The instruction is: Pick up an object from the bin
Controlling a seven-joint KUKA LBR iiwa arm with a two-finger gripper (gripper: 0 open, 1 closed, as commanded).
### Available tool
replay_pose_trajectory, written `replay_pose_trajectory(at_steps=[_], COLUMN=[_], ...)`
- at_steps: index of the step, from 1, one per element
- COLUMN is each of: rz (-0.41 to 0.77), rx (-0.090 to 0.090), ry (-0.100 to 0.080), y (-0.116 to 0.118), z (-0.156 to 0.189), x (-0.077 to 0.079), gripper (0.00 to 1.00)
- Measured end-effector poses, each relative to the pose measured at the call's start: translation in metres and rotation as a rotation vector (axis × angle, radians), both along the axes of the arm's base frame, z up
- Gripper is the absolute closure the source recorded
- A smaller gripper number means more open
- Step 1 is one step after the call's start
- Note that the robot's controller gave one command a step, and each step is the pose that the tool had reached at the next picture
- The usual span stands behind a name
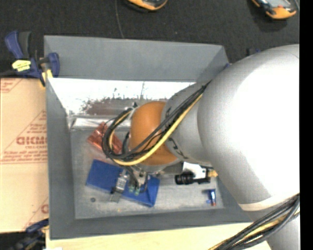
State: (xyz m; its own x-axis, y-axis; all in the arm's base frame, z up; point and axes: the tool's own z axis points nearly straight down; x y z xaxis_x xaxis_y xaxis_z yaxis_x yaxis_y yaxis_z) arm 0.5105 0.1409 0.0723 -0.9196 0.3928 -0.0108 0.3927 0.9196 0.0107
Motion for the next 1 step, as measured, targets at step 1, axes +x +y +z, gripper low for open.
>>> replay_pose_trajectory(at_steps=[1], rz=[-0.001], rx=[0.0], ry=[0.0], y=[0.0], z=[0.0], x=[0.0], gripper=[1.0])
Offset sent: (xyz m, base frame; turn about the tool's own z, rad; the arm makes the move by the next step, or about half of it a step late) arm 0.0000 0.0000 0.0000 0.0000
